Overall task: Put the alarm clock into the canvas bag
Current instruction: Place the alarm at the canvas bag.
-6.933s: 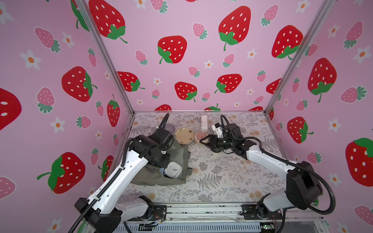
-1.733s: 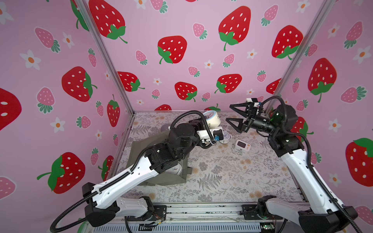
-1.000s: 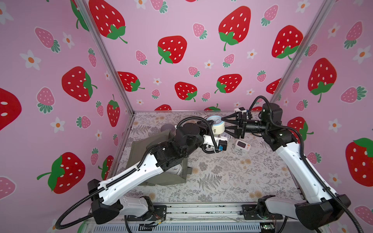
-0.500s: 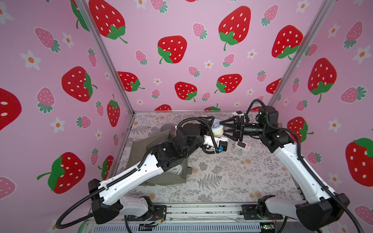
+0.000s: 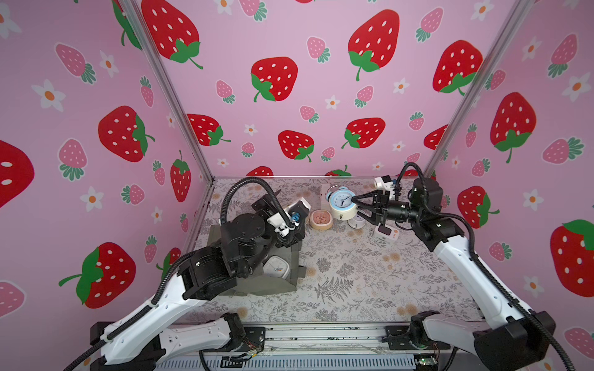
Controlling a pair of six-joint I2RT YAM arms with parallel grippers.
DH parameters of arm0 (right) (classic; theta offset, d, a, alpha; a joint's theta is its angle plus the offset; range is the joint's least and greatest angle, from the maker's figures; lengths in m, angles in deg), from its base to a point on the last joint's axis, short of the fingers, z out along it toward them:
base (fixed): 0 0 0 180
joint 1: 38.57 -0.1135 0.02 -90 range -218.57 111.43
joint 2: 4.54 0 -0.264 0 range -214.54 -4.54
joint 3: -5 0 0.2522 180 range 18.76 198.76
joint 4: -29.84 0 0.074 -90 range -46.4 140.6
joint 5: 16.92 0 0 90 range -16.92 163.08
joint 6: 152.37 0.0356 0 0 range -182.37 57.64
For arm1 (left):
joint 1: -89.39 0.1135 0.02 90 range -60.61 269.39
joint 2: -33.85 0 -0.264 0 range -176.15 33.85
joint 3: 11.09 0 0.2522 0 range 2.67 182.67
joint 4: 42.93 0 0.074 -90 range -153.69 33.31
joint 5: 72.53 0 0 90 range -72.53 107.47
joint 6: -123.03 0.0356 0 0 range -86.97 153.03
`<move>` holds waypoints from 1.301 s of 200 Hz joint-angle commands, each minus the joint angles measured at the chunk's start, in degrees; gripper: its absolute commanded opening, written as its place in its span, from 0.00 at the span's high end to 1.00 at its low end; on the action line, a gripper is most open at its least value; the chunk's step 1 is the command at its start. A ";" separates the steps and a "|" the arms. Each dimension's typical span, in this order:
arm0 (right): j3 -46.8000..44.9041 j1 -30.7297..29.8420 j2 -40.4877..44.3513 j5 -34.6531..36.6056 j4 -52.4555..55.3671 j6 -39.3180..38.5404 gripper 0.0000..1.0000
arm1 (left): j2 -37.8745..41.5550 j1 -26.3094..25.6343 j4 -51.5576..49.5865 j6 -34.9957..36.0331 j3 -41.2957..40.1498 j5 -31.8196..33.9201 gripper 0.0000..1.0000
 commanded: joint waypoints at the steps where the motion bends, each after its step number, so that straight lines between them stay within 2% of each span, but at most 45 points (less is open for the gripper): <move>1: -0.47 -1.29 0.43 2.99 0.68 -14.20 0.53 | -1.31 0.97 -17.56 -24.73 4.61 1.14 0.10; 27: -2.55 -5.22 -0.32 6.60 2.37 -20.80 0.53 | -4.03 1.56 -33.14 -44.08 9.34 -0.68 0.24; 46: -4.35 -9.07 -0.89 9.64 1.84 -22.81 0.53 | -7.27 3.20 -43.55 -55.51 13.79 -3.17 0.25; 64: -6.52 -13.00 -1.52 11.75 -0.89 -22.88 0.53 | -11.12 5.60 -52.75 -62.19 17.97 -5.45 0.24; 79: -9.57 -15.18 -2.23 11.07 -6.41 -19.23 0.51 | -14.62 7.72 -57.23 -62.44 19.94 -9.75 0.22; 100: -14.57 -16.76 -2.91 10.01 -14.60 -13.18 0.52 | -19.64 10.26 -64.50 -64.35 23.13 -11.25 0.22; 124: -15.85 -18.80 -3.86 10.94 -17.12 -14.58 0.52 | -23.31 13.10 -70.51 -66.52 24.47 -12.59 0.22; 164: -19.06 -21.74 -7.82 9.85 -27.65 -10.42 0.52 | -24.97 16.44 -68.77 -65.54 20.39 -12.15 0.22; 204: -16.53 -26.15 -13.67 11.00 -33.76 -8.32 0.52 | -27.27 20.45 -68.46 -63.06 17.75 -9.72 0.27; 237: -16.96 -28.16 -17.98 11.16 -42.71 -3.29 0.52 | -26.42 24.46 -64.09 -59.60 14.25 -12.09 0.43; 253: -16.08 -28.83 -20.37 10.83 -45.04 -2.12 0.52 | -25.36 27.19 -62.38 -57.83 12.53 -14.83 0.63; 260: -15.51 -29.23 -21.49 10.80 -46.11 -1.84 0.52 | -24.93 28.13 -62.39 -57.15 12.37 -15.96 0.75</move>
